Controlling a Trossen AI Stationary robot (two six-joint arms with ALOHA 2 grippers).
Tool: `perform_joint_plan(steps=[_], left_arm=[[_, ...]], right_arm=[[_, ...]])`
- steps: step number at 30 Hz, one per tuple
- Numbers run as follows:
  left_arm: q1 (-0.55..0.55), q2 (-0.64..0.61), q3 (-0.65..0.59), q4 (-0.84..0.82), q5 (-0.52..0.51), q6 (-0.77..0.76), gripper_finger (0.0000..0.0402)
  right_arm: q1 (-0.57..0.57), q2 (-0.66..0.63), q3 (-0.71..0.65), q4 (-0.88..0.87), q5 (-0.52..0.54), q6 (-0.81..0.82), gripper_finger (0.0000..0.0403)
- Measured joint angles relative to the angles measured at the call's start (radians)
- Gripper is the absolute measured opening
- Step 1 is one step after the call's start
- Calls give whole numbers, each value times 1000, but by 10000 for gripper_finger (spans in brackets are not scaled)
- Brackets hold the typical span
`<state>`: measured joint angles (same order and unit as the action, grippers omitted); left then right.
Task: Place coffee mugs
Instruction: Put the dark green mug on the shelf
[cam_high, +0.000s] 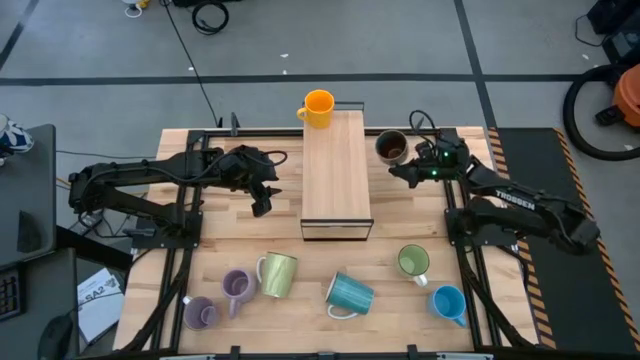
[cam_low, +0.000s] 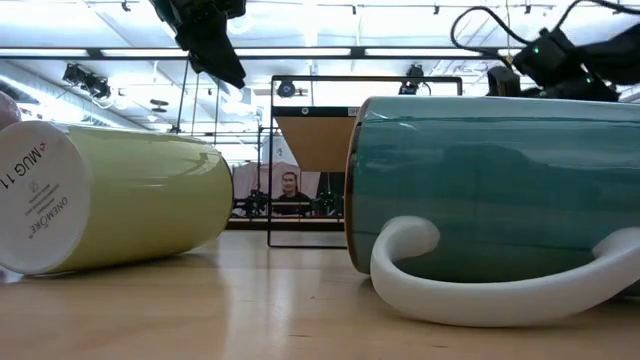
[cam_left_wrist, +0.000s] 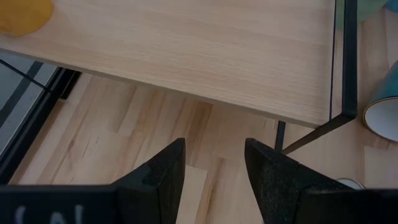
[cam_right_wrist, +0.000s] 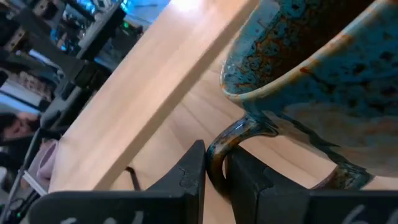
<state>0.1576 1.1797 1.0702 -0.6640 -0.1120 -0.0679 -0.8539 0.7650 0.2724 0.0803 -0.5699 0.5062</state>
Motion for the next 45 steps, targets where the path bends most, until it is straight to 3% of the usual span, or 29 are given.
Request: perform_joint_plan(steps=[14,45], left_arm=[[0,0,0,0,0,0,172],[0,0,0,0,0,-1,172]], right_arm=[[-53,0,-131,75,-28,43,54],[-53,0,-134,68,33,33,70]])
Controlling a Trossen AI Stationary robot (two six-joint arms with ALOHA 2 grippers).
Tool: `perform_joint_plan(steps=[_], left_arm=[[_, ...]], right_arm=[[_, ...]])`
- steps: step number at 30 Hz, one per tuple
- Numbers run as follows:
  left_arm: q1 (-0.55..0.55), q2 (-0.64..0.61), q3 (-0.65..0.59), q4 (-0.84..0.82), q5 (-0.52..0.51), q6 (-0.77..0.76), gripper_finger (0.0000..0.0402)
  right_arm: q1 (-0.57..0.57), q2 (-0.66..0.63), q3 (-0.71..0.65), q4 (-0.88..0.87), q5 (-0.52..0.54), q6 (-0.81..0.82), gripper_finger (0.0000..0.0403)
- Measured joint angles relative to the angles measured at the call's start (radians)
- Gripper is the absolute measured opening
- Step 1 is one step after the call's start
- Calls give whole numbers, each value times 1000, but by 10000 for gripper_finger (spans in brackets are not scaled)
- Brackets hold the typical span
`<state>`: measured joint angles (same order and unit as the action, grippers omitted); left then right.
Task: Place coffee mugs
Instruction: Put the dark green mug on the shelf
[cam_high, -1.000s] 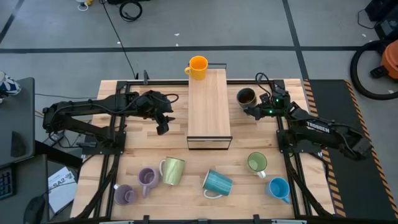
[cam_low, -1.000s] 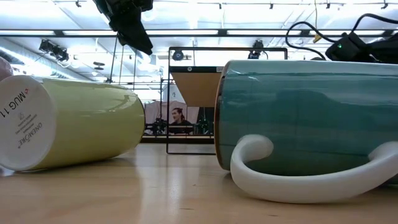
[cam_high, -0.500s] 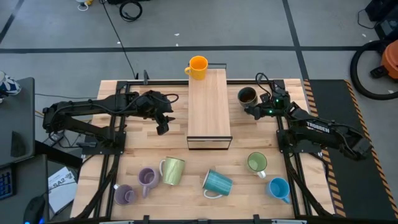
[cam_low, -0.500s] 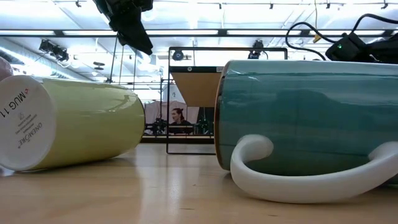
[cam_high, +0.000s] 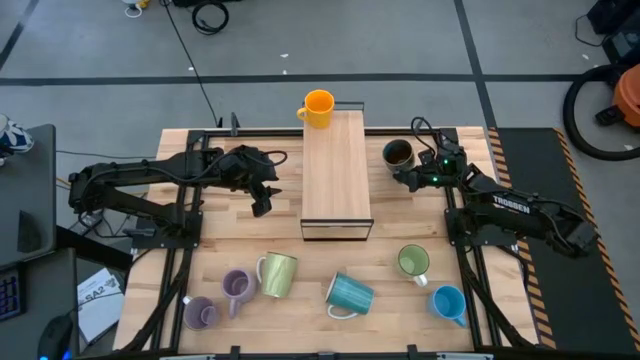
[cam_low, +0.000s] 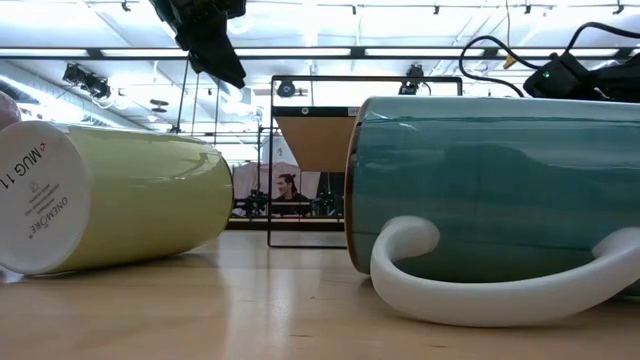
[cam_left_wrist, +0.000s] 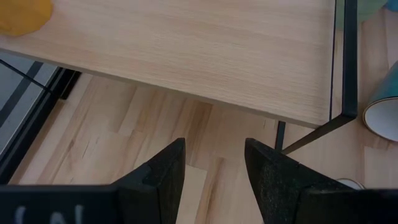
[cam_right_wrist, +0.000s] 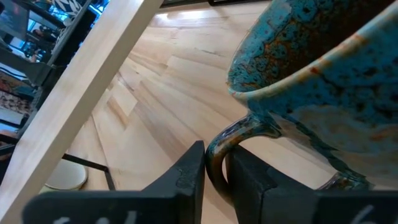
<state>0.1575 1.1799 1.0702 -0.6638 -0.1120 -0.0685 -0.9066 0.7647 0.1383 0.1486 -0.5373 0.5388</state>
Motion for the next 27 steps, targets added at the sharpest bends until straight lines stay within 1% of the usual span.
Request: perform_joint_plan(steps=[6,17,24,27], left_arm=[[0,0,0,0,0,0,172],[0,0,0,0,0,0,172],[0,0,0,0,0,0,172],[0,0,0,0,0,0,172]], right_arm=[[0,0,0,0,-3,0,82],[0,0,-1,0,-5,0,127],[0,0,-1,0,-7,0,137],[0,0,-1,0,-42,1,137]])
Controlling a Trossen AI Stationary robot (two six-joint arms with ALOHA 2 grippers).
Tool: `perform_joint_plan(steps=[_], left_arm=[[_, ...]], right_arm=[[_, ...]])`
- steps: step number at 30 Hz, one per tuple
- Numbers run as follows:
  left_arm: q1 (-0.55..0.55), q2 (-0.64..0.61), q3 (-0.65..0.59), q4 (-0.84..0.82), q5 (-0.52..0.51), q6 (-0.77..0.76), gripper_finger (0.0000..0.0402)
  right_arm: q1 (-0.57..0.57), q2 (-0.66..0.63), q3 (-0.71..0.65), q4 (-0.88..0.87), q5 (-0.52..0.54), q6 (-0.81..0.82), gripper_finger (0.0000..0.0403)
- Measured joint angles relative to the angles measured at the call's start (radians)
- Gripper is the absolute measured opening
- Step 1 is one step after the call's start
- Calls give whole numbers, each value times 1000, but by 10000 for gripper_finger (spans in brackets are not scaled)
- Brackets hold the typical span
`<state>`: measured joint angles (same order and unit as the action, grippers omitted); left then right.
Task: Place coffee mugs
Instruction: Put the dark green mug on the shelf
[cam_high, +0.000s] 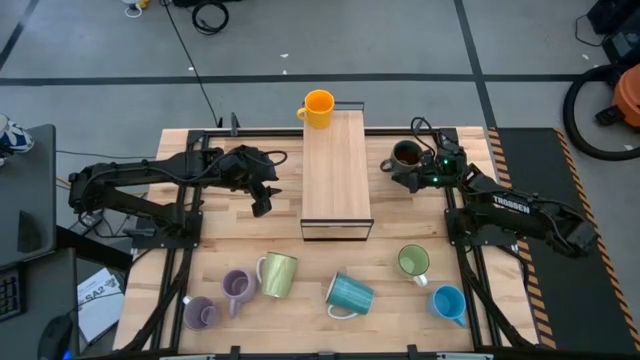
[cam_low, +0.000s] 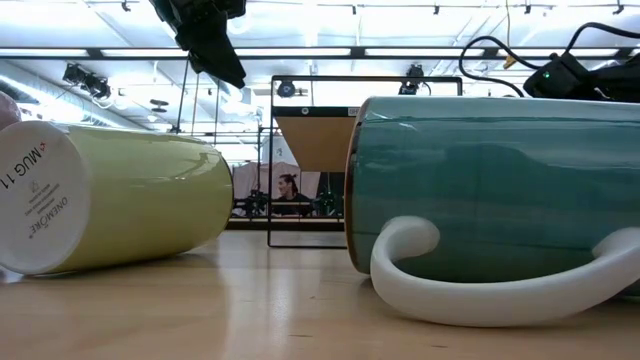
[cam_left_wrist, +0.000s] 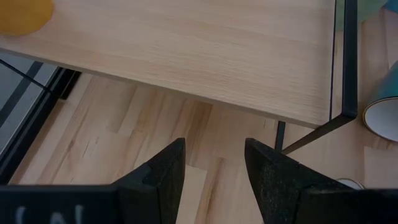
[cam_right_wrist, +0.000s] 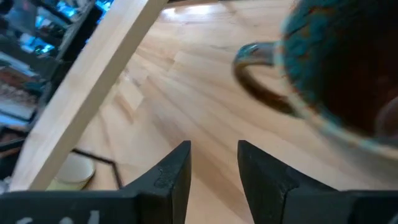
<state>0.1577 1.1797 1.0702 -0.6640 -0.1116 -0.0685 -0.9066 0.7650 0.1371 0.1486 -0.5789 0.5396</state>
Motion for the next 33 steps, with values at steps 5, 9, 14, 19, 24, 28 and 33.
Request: perform_joint_plan(steps=[5,9,14,19,24,28,33], left_arm=[[0,0,0,0,0,0,172],[0,0,0,0,0,0,172],[0,0,0,0,0,0,172],[0,0,0,0,0,0,172],[0,0,0,0,0,0,172],[0,0,0,0,0,0,172],[0,0,0,0,0,0,172]], right_arm=[[1,0,0,0,-101,61,137],[9,0,0,29,-208,127,137],[51,0,0,221,-260,231,136],[102,0,8,495,-262,329,136],[149,0,75,620,-262,378,136],[196,0,185,602,-262,364,136],[243,0,340,560,-280,252,136]])
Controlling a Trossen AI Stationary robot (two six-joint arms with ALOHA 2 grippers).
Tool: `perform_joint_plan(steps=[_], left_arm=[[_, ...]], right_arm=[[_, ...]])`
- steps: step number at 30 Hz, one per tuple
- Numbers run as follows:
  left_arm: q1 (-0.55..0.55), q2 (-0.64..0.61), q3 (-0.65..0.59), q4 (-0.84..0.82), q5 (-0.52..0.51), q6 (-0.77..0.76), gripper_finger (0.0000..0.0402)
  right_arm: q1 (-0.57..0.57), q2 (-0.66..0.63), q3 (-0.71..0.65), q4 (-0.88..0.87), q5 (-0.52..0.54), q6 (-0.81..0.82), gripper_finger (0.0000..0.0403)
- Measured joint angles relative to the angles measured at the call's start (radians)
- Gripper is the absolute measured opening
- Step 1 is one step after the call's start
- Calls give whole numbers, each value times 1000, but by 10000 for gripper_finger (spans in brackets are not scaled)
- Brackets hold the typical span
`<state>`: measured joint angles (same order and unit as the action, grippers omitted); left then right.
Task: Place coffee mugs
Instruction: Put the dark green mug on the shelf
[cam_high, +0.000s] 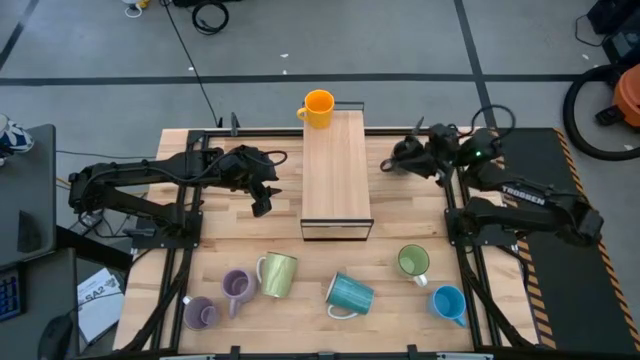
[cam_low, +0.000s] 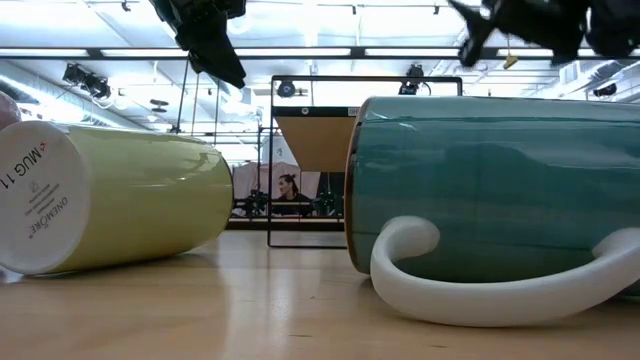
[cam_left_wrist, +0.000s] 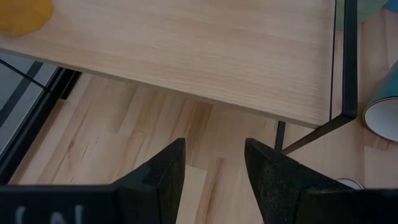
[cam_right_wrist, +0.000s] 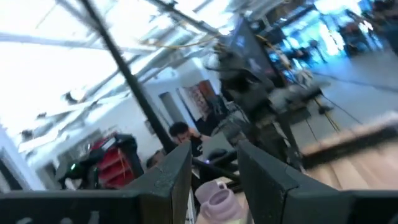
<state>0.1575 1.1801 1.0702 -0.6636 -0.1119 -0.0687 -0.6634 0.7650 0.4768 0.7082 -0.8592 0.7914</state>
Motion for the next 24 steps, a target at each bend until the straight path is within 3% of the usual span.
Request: perform_joint_plan(steps=[6,12,18,24], left_arm=[[0,0,0,0,0,0,172],[0,0,0,0,0,0,172],[0,0,0,0,0,0,172],[0,0,0,0,0,0,172]], right_arm=[[3,0,208,-336,-32,-228,136],[2,26,414,-779,46,-608,136],[2,64,542,-1128,270,-878,138],[2,95,567,-1285,549,-908,148]])
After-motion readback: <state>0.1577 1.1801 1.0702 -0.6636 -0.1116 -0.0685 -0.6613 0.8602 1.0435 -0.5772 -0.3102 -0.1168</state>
